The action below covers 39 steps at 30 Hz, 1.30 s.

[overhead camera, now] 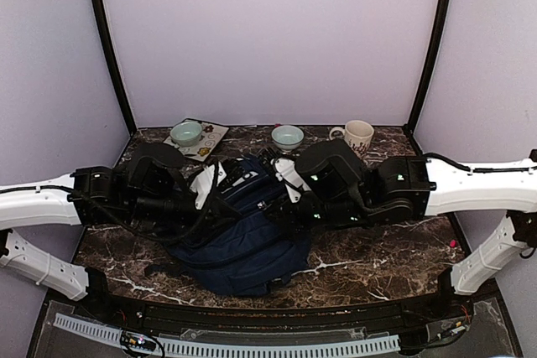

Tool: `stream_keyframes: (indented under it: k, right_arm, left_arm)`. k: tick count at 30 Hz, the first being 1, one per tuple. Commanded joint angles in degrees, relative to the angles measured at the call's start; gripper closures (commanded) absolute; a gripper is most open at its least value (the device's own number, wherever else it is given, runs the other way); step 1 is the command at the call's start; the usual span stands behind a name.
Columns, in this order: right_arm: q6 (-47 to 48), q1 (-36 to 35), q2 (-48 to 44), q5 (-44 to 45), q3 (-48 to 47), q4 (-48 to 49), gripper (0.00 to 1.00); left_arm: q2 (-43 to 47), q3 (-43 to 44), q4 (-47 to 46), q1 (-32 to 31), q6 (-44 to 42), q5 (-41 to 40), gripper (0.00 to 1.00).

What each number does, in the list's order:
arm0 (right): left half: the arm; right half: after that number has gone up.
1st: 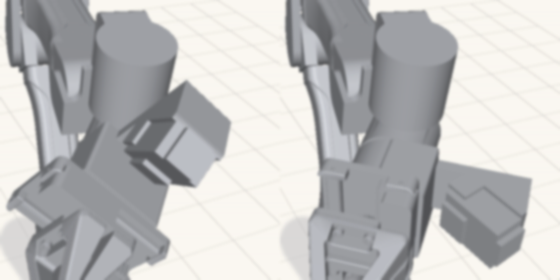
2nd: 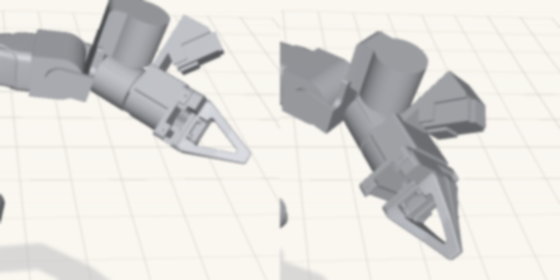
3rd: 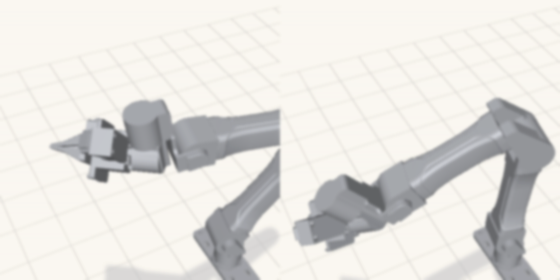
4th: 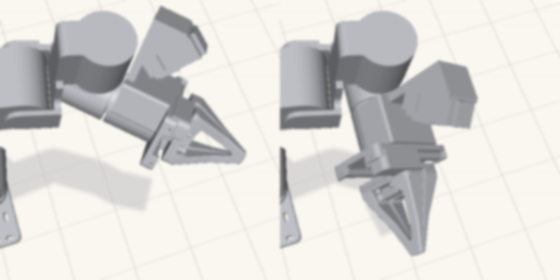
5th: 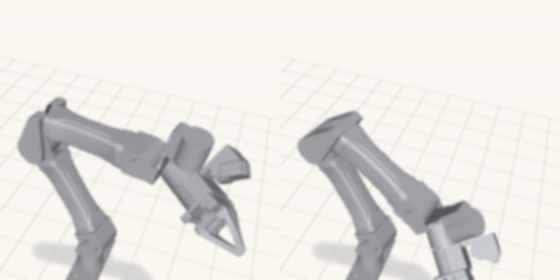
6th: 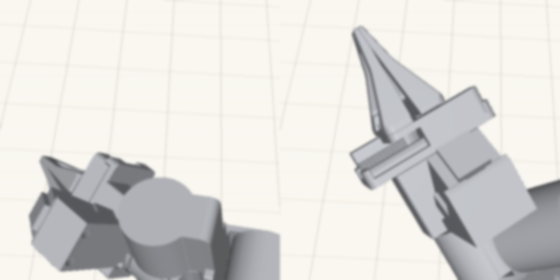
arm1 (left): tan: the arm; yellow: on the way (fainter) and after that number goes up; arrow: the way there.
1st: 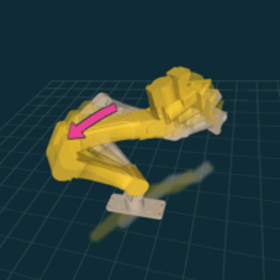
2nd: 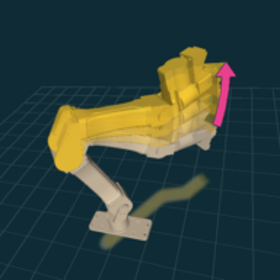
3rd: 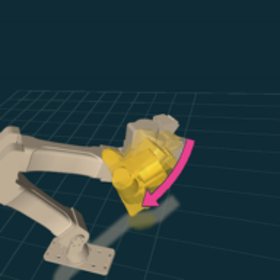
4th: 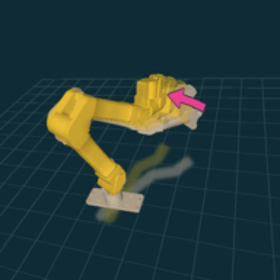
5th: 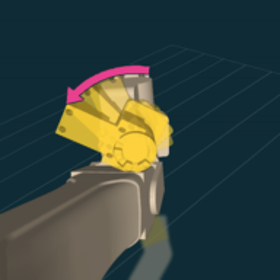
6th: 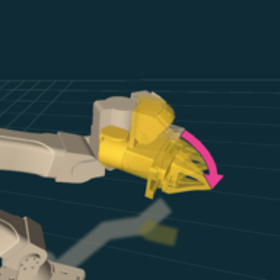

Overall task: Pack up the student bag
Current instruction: Zip the student bag into the second largest pocket of the bag.

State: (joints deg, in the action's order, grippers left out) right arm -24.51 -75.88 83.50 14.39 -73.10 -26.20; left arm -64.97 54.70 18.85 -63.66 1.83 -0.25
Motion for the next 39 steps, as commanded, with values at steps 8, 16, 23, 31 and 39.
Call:
stream_keyframes:
  k: [8, 16, 23, 31, 39]
  right_arm:
    - [-2.73, -4.26, -10.12, 5.94, 1.49, -4.73, 1.0]
    - [-8.5, -7.54, -9.18, 10.47, 2.21, -4.96, 1.0]
    - [-17.36, -6.52, -10.45, 23.78, 3.81, -13.71, 1.0]
    - [-13.5, -0.08, -10.75, 20.25, 5.48, -10.87, 1.0]
    - [-13.88, 4.24, -3.04, 16.47, 3.88, -10.92, 1.0]
  left_arm:
    - [-3.92, 2.03, -0.76, 0.64, -2.22, 0.42, 1.0]
    - [-6.89, 3.6, 0.64, 0.64, -3.88, -3.99, 1.0]
    - [-1.5, -1.08, 2.7, 0.69, -2.2, -5.58, 1.0]
    - [3.31, -4.51, 5.77, 0.64, -0.38, -7.37, 1.0]
    - [6.84, -6.15, 6.57, 0.65, 0.33, -11.1, 1.0]
